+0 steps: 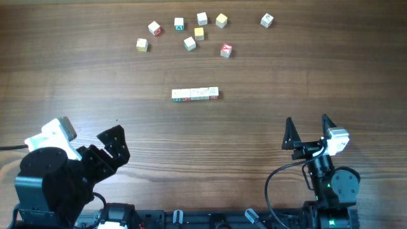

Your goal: Form a horizontal line

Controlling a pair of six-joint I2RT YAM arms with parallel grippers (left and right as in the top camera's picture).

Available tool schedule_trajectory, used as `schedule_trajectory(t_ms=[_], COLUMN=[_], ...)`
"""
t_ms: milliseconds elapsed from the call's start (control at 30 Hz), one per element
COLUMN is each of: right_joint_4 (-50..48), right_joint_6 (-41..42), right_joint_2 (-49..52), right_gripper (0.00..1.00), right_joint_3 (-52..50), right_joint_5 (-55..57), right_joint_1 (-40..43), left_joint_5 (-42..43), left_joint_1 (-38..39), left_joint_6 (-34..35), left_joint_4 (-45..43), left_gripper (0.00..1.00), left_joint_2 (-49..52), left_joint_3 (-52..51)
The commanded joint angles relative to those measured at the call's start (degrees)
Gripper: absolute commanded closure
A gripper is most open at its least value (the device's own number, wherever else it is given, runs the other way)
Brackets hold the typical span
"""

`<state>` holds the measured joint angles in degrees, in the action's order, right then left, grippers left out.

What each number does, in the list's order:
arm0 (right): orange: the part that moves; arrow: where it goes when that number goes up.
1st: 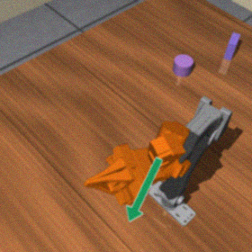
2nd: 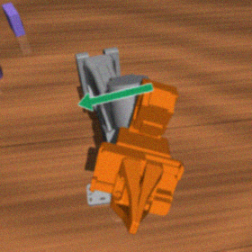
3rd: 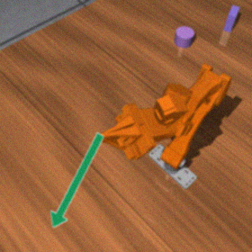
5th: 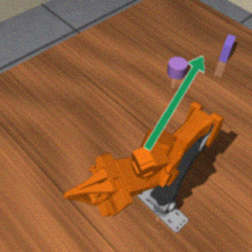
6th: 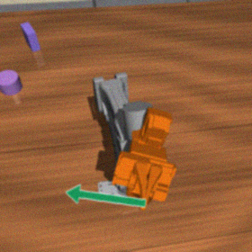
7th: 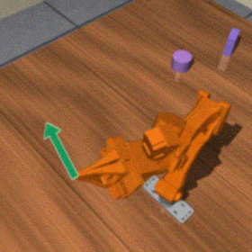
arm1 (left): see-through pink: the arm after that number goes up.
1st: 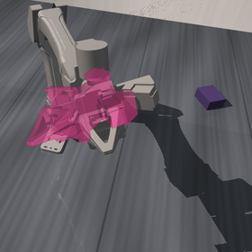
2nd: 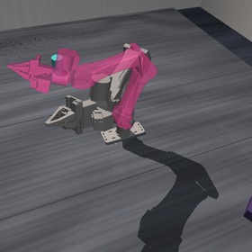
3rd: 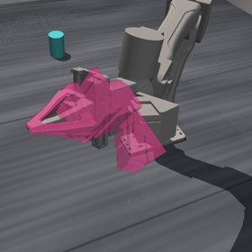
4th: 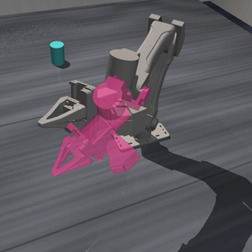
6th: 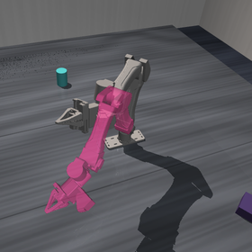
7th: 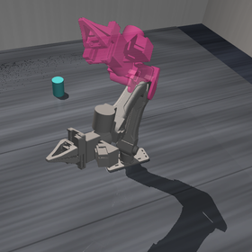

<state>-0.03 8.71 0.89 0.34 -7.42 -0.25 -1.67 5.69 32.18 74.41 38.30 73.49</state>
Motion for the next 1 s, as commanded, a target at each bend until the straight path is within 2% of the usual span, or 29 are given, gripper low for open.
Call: schedule_trajectory(t_ms=[0,667,767,967], right_joint_4=[-0.31,-0.31,-0.31,-0.31], right_joint_6=[0.46,0.46,0.44,0.44], right_joint_2=[-0.61,-0.61,-0.61,-0.61], right_gripper=[0.0,0.0,0.0,0.0], right_joint_3=[-0.04,-0.04,-0.04,-0.04], right_joint_5=[0.98,0.96,0.98,0.98], right_joint_1=[0.33,0.33,0.33,0.33], left_joint_5=[-0.35,-0.35,-6.29,-7.87], left_joint_1=[0.37,0.37,0.37,0.98], left_joint_6=[-0.46,-0.48,-1.99,-2.03], left_joint_4=[-0.13,-0.13,0.0,-3.23], left_gripper=[0.0,0.0,0.0,0.0], left_joint_2=[0.0,0.0,0.0,-0.66], left_joint_3=[0.11,0.11,0.04,-2.16])
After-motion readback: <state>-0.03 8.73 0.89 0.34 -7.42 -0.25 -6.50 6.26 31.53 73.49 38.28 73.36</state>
